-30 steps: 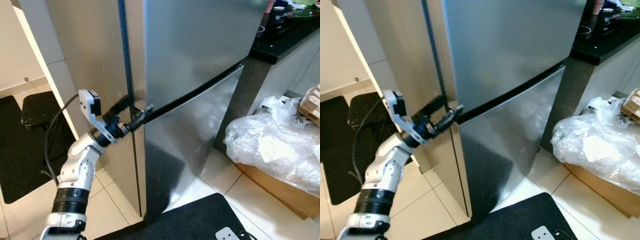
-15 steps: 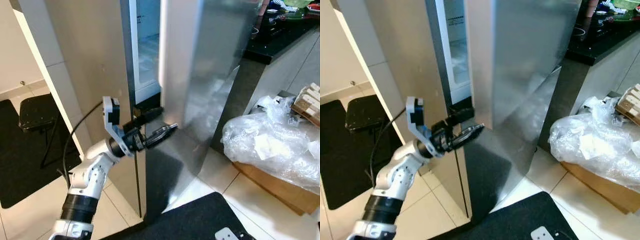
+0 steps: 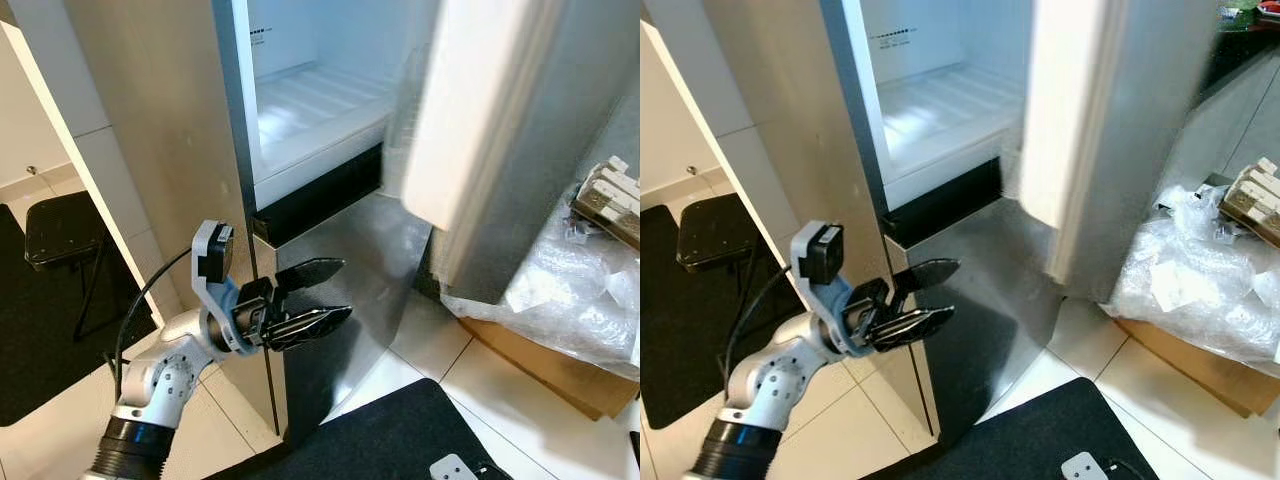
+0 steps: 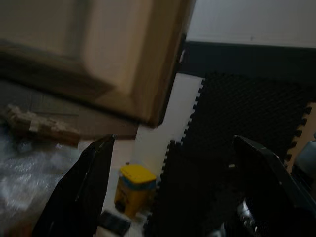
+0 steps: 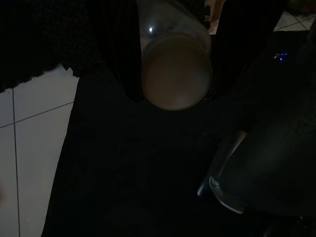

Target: Restocking fridge

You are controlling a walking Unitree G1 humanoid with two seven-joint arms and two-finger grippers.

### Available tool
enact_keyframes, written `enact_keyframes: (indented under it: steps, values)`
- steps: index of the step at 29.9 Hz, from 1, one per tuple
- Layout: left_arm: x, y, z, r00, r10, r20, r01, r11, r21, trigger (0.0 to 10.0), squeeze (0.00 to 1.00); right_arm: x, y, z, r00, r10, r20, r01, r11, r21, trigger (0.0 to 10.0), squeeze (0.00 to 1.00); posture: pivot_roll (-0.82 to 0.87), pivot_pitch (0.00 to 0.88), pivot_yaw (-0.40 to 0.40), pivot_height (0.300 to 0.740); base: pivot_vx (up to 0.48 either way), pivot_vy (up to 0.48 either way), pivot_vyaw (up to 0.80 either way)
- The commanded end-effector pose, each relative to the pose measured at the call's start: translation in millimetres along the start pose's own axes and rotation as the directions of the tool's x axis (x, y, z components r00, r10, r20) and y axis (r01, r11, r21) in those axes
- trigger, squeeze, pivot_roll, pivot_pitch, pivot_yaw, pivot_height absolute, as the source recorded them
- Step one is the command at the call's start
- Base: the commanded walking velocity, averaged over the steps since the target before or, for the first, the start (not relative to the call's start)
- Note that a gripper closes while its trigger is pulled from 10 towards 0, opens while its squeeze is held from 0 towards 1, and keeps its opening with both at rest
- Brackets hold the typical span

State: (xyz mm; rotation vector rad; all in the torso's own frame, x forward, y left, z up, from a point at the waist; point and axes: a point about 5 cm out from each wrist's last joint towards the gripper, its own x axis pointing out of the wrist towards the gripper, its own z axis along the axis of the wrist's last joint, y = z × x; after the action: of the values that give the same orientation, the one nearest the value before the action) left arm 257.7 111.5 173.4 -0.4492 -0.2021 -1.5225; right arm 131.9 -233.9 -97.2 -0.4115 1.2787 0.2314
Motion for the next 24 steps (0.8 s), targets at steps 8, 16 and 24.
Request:
enact_keyframes:
  steps: [8, 16, 24]
  values:
    - [-34.5, 35.2, 21, 0.930, 0.366, -0.029, -0.352, 0.910, 0.217, 10.0, 0.00, 0.0, 0.0, 0, 1.000, -0.001, 0.000, 0.001, 1.000, -0.001, 10.0, 0.00, 0.01, 0.000, 0.025, 0.740, 0.000, 0.000, 0.00]
    - [-32.2, 44.5, 12, 0.881, 0.469, 0.063, -0.472, 0.859, 0.200, 10.0, 0.00, -0.1, -0.7, 0, 1.000, -0.006, 0.004, 0.006, 1.000, 0.001, 10.0, 0.00, 0.01, 0.000, 0.025, 0.740, 0.000, 0.000, 0.00]
    - [-41.7, 37.2, 9, 0.888, 0.450, 0.096, -0.460, 0.877, 0.141, 10.0, 0.00, -0.2, -1.7, 1, 0.999, -0.026, 0.022, 0.025, 0.999, 0.019, 10.0, 0.00, 0.02, 0.000, 0.024, 0.740, 0.000, 0.000, 0.00]
